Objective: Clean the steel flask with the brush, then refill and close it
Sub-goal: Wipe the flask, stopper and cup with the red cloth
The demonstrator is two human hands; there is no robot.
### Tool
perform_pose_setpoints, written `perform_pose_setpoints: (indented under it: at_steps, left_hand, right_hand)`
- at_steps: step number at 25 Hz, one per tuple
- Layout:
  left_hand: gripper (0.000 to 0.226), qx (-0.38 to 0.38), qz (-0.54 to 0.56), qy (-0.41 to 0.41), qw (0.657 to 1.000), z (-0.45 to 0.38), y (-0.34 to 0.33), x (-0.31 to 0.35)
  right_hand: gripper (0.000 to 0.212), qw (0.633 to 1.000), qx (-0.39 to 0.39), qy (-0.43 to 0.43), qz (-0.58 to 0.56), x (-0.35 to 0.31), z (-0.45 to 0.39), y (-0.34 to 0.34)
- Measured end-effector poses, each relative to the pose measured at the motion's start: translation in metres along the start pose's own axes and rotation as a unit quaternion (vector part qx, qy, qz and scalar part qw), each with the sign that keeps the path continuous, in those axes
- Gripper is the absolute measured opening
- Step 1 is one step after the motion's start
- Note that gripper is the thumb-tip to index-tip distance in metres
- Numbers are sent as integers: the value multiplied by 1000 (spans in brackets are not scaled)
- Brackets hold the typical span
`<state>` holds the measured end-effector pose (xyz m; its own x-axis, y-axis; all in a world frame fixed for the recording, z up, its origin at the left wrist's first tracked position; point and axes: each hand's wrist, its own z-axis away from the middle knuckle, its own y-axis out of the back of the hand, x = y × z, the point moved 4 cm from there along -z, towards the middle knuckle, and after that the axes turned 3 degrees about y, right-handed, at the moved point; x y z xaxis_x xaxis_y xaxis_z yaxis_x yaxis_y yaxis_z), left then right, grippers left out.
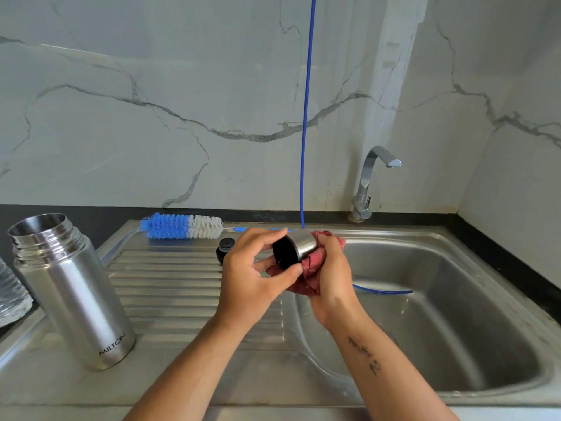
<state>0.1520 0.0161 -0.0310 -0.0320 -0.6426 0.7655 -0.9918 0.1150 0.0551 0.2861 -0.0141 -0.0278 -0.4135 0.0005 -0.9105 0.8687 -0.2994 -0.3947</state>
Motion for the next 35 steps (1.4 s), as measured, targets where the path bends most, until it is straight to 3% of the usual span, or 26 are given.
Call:
perform_pose_setpoints:
  at_steps: [6,10,12,15,18,21,25,27,30,33,35]
  left_hand:
    - [61,44,-74,-15,996,-10,7,-10]
    - [61,17,-176,-22,984,-16,22,-12]
    - [62,-25,-153,-2,988,-16,22,-9]
    - [72,-72,-116,-10,991,-14,13,-4]
    - [83,-38,-70,13,997,-12,11,-2]
    - [74,-27,-50,28,998,-14,13,-4]
    - [67,-17,31,89,995,-15,13,-10]
    - [65,5,98,130,987,-17,17,-13]
    - [57,-1,176,194,965,-19,18,-18]
    - [41,-34,192,256,947,-17,8,-27]
    - [47,-42,161,267,949,-12,1,-30]
  right_hand:
    - [39,999,23,-20,-38,6,2,-3]
    - [38,996,68,20,-47,-9,-3,12]
    - [32,996,68,41,-38,-12,-9,16]
    - [31,999,-19,-14,-24,4,-11,6]
    - [35,993,-87,-39,-66,14,-10,-7]
    - [41,983,-106,-50,-145,15,-12,-11]
    - [42,990,-69,-57,-113,21,-15,-5]
    - [33,997,0,-16,-75,19,-19,1]
    - [23,989,84,121,-9,-2,-21,17]
    - [21,960,101,242,96,-19,-4,17]
    - [24,941,65,276,185,-15,5,4]
